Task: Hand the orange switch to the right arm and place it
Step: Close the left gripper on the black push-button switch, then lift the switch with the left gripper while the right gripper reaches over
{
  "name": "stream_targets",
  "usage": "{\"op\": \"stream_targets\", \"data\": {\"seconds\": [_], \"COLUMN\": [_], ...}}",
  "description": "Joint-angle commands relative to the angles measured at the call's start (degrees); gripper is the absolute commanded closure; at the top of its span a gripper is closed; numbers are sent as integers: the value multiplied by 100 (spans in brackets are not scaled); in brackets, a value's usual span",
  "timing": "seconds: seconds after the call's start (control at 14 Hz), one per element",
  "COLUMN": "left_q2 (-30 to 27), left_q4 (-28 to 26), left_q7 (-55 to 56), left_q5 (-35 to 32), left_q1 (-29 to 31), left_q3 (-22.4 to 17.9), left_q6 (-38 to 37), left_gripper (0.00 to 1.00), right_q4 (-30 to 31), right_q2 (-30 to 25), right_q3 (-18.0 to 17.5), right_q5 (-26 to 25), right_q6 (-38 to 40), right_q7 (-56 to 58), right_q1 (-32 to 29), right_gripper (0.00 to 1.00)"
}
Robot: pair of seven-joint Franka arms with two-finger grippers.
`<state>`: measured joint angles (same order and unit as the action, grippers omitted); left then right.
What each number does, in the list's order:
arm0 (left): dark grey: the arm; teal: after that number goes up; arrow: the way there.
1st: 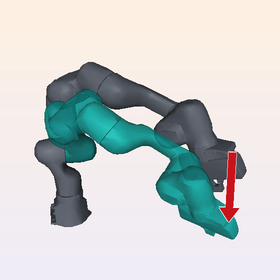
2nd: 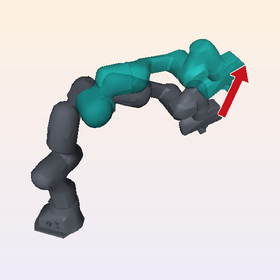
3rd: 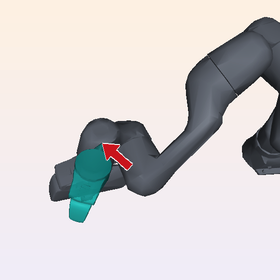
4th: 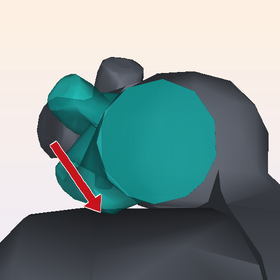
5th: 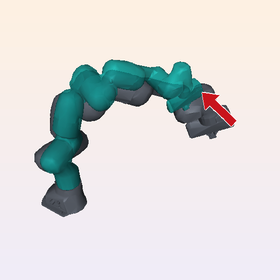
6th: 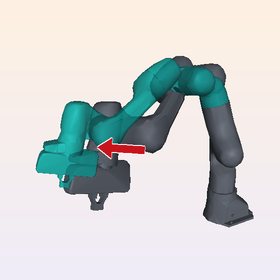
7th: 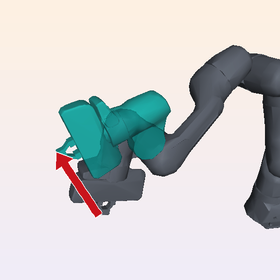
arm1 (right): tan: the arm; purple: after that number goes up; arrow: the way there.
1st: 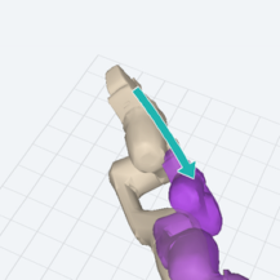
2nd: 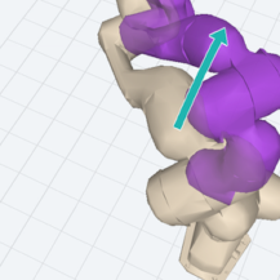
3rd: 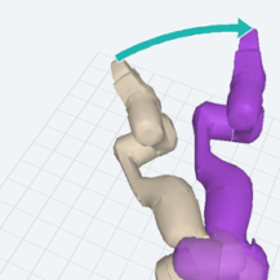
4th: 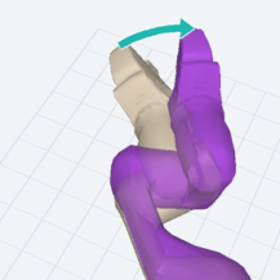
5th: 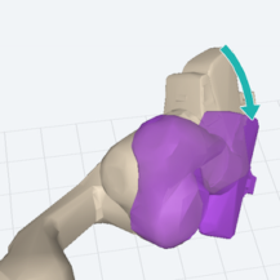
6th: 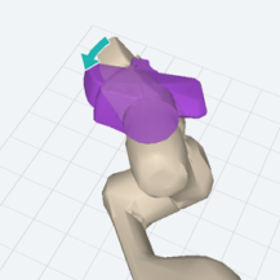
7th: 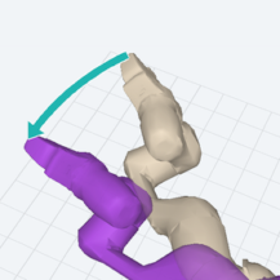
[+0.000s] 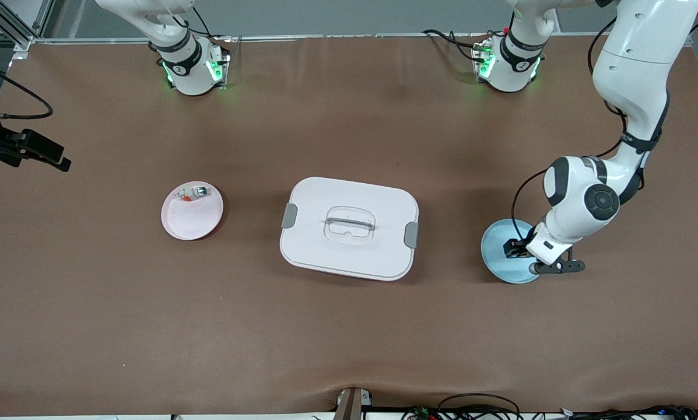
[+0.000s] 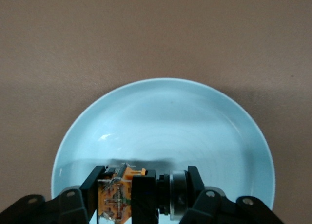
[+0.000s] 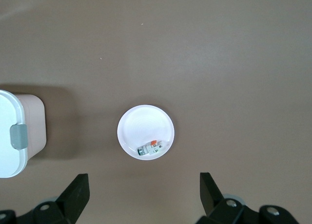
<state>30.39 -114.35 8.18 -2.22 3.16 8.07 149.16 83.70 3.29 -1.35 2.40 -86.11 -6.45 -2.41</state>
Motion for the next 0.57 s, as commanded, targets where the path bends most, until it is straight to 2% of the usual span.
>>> {"op": "stream_targets", "data": {"seconds": [0.0,0.36,0.5], "left_q2": [-541,-1165,-1341], "left_q4": [9,667,817], "left_q7": [8,87,480], "left_q5": [-121,-25,-24], "left_q1": [26,-9,-9], "left_q3": [10,81,256], "left_q6": [-622,-2159,-2591], "left_gripper": [100,100,100], "right_q4": [95,77,42], "right_q2": [-118,-83,-31], "right_q3": [-14,3,12], "right_q5": [94,112,103], "right_q6": [-64,-187,-178], "right_q7": [-32,48,4], "right_q1": [-32,-76,-58], "right_gripper": [0,0,0]}}
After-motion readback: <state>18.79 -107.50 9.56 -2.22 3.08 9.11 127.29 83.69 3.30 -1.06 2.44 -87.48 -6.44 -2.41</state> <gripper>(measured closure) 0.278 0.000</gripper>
